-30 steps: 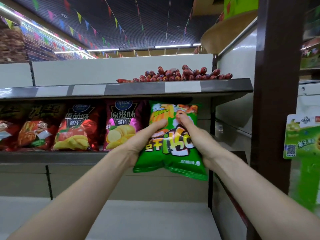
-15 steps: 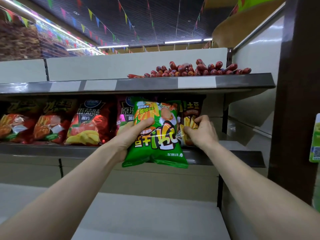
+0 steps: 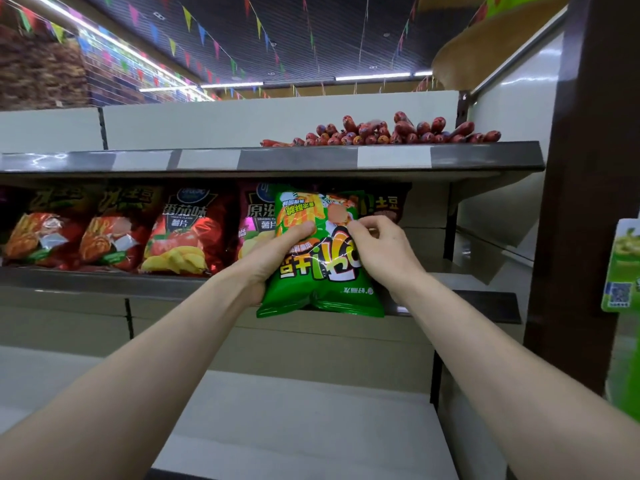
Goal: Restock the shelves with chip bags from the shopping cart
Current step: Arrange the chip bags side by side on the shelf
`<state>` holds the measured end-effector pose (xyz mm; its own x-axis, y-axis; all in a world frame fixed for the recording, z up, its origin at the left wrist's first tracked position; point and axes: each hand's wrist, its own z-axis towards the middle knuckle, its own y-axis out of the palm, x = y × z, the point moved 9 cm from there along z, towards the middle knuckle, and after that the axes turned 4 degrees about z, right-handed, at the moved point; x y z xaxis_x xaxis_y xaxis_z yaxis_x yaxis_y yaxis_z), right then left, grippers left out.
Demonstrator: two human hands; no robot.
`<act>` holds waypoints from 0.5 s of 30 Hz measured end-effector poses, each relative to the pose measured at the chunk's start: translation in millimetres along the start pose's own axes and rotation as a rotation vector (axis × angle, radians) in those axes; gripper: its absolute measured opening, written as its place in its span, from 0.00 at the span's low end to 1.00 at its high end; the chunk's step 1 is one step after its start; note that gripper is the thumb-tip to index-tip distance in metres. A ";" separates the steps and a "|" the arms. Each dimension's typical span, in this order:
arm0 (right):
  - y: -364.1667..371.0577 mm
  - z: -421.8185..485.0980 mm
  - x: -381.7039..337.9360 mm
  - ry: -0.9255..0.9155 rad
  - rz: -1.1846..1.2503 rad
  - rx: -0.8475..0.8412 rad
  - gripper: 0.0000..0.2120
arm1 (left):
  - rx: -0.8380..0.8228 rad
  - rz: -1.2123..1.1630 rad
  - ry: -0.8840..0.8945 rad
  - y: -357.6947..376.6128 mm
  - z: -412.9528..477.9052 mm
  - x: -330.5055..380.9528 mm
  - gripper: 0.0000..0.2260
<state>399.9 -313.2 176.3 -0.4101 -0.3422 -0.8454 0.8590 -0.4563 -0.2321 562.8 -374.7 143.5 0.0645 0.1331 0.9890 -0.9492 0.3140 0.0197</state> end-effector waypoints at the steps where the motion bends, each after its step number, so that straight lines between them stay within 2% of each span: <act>1: 6.3 -2.3 0.7 0.033 0.047 -0.028 0.20 | -0.001 -0.004 -0.002 -1.6 -2.5 -0.7 0.31; 3: 17.1 -4.7 4.2 0.093 0.086 -0.079 0.30 | -0.015 -0.011 -0.021 -6.7 -9.6 -2.5 0.31; 5: 33.2 -7.0 12.7 0.186 0.165 -0.155 0.41 | -0.024 -0.031 -0.057 -16.7 -18.2 -5.1 0.24; 7: 53.5 -10.6 17.6 0.253 0.227 -0.232 0.45 | -0.022 -0.039 -0.080 -31.6 -26.1 -6.9 0.20; 10: 85.1 -14.7 15.5 0.239 0.189 -0.315 0.53 | 0.000 -0.032 -0.085 -60.0 -38.0 -8.1 0.16; 11: 99.0 -17.6 12.8 0.230 0.197 -0.358 0.50 | 0.005 -0.039 -0.096 -70.1 -42.2 -9.5 0.15; 13: 132.7 -26.9 2.8 0.227 0.300 -0.466 0.34 | 0.022 -0.062 -0.111 -94.0 -51.2 -11.4 0.14; 14: 151.9 -33.1 -1.8 0.253 0.368 -0.533 0.29 | 0.032 -0.075 -0.119 -107.4 -56.4 -12.0 0.14; 15: 170.3 -39.3 -7.7 0.276 0.416 -0.590 0.27 | 0.044 -0.085 -0.132 -121.7 -62.1 -12.8 0.15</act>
<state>561.4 -356.0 124.4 0.0070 -0.1375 -0.9905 0.9786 0.2049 -0.0215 696.6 -356.2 119.3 0.1065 -0.0178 0.9942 -0.9549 0.2767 0.1073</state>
